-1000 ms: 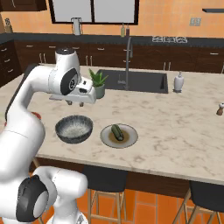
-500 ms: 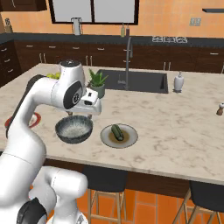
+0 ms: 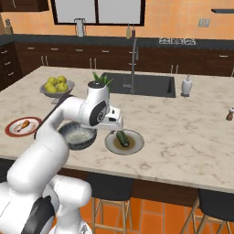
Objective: Pick the chicken drumstick and cucumber from their plates and place them in the bowl. Then put the bowl in the fridge.
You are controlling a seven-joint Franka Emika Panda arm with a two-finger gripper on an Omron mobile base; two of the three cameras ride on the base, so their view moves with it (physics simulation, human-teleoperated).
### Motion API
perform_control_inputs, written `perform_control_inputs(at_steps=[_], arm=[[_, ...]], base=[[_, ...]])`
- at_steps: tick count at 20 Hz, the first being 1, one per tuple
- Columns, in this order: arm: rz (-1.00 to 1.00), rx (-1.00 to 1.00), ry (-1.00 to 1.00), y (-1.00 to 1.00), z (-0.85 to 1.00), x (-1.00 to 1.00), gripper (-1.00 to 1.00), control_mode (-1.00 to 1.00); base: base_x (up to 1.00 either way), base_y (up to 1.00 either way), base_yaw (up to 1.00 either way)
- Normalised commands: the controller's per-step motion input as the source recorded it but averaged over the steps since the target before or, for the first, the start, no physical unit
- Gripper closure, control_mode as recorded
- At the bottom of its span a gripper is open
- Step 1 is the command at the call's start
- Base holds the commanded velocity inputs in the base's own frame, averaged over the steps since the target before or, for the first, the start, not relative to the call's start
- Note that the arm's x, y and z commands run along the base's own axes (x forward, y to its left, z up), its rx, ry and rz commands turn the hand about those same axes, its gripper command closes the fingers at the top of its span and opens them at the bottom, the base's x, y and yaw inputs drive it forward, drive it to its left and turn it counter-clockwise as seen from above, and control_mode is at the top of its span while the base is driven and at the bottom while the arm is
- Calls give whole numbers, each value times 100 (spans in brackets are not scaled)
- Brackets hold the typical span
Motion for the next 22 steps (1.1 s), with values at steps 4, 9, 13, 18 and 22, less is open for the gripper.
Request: perform_control_inputs(at_steps=[4,9,13,18,22], arm=[[3,-2,2,-32,-29,48,-100,-100],[3,0,5,-4,-38,67,-100,-100],[5,0,0,-16,-34,53,-100,-100],[6,0,1,-21,-26,46,-100,-100],[4,0,0,-11,-37,37,-100,-100]], base=[[0,0,0],[0,0,0],[0,0,0],[0,0,0],[0,0,0]])
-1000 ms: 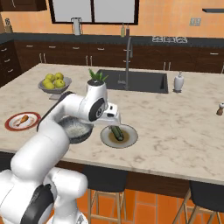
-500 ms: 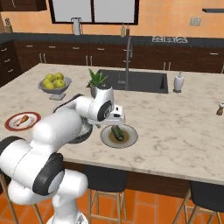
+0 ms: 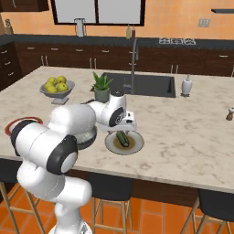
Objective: Pick the chicken drumstick and cucumber from their plates and place them in the bowl. Then put the bowl in the fridge.
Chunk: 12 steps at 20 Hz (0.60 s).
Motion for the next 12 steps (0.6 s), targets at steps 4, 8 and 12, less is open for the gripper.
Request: perform_control_inputs(at_steps=[4,8,12], arm=[[4,0,0,-7,-38,36,-100,-100],[4,0,0,-9,-35,50,-100,-100],[3,0,0,-3,-34,36,-100,-100]], base=[[0,0,0],[0,0,0],[0,0,0]])
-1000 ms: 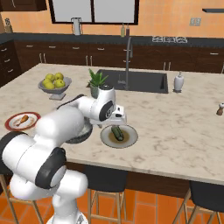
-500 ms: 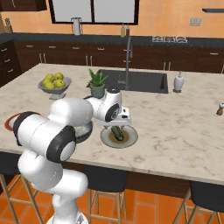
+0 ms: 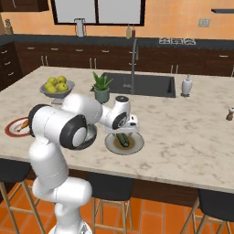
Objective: Pick the chicken drumstick and cucumber from their plates and place them in the bowl. Then put the bowl in the fridge.
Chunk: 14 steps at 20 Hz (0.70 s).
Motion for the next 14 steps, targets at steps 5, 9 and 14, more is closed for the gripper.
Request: perform_control_inputs(at_steps=[5,9,14], arm=[[4,0,0,-2,-40,18,-100,-100],[5,0,0,-1,-43,14,100,-100],[2,0,0,0,-38,-7,100,-100]], base=[[0,0,0],[0,0,0],[0,0,0]])
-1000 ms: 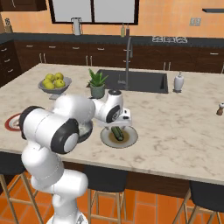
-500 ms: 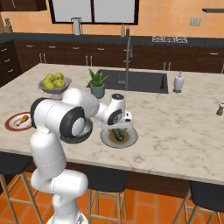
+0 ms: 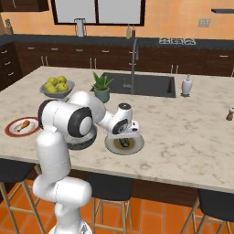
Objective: Pick the chicken drumstick and cucumber from their plates and place them in the bowl. Then put the bowl in the fridge.
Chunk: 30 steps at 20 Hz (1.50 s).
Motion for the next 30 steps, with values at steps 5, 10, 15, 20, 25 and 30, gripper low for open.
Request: perform_control_inputs(at_steps=[5,10,15,20,25,30], arm=[[0,7,-2,0,60,-80,100,-100],[0,16,0,30,100,-93,100,-100],[0,7,6,84,98,-54,100,-100],[0,-14,9,100,80,-3,100,-100],[-5,-20,18,100,-10,11,100,-100],[-2,0,5,61,-31,45,100,-100]], base=[[0,0,0],[0,0,0],[0,0,0],[0,0,0],[0,0,0],[0,0,0]])
